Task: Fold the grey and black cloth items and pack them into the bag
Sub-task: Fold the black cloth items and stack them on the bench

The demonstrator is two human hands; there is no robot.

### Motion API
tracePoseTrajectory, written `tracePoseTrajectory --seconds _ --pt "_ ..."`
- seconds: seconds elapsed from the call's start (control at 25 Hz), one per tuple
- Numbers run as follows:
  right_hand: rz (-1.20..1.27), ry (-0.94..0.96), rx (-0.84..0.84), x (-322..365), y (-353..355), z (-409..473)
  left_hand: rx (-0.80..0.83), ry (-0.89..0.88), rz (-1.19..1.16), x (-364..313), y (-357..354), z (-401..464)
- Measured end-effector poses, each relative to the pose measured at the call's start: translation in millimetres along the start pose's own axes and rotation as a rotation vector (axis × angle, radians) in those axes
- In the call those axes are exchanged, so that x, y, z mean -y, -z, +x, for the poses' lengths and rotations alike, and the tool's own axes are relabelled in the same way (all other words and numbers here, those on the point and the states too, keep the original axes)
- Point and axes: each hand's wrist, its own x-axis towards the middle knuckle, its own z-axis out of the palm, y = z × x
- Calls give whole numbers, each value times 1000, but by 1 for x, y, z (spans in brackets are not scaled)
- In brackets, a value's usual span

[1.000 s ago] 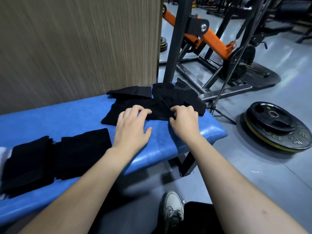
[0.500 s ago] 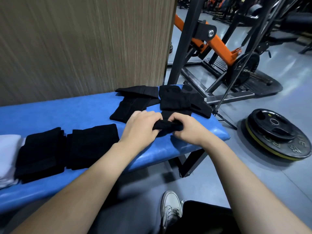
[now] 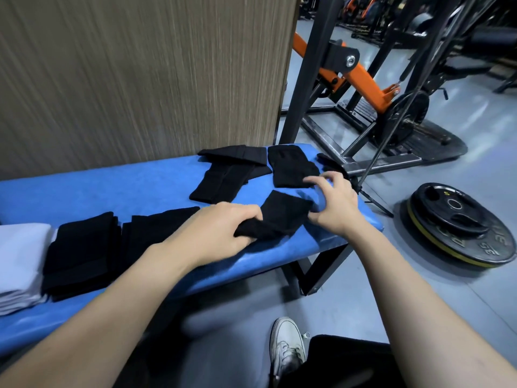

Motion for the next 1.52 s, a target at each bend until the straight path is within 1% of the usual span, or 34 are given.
tracePoseTrajectory --seconds 0.04,0.12,0.2,0.28,0.32,0.4,0.48,0.56,0.6,0.72,0.8,0.88,0.96,1.04,1.08,1.12,1.2,1.28,1.44,1.52 --pt "40 -10 31 -4 2 0 39 7 -16 0 1 -4" --pt "117 9 117 -4 1 -2 40 12 -125 0 5 -11" --pt "103 49 132 -4 -5 -1 -15 24 -283 1 10 -13" --pt "127 97 96 -3 -8 0 -99 58 -412 3 16 -12" --pt "240 84 105 0 -5 -3 -149 77 -464 4 18 -11" --pt "628 -9 130 1 7 -11 -254 123 -555 6 20 -8" --pt "937 -81 75 0 20 -20 -331 183 -651 10 20 -4" --pt "1135 -160 -14 -4 28 -25 -344 241 -685 15 16 0" --pt "1161 -209 -57 -6 30 -27 -337 263 -669 17 11 3" --pt "966 -322 -172 -8 27 -28 -313 296 -626 22 -2 9" --pt "889 -349 -241 -10 23 -25 -313 297 -597 21 -8 12" --pt "827 -358 -276 -14 18 -21 -307 277 -486 20 -11 13" --pt "677 -370 -219 -17 11 -18 -266 239 -282 19 -16 12" --pt "464 -352 -118 -19 6 -17 -198 219 9 20 -24 12" --pt "366 -329 -82 -19 4 -16 -189 214 130 22 -29 12" --pt "276 -299 -62 -19 2 -15 -206 211 201 23 -33 12" --pt "137 -226 -64 -18 3 -14 -267 183 233 22 -35 14" --pt "98 -203 -51 -16 10 -16 -286 131 227 20 -34 16" --pt "10 -237 79 -16 18 -21 -165 144 239 20 -34 15" --pt "-5 -254 109 -16 18 -22 -125 155 239 21 -34 15"
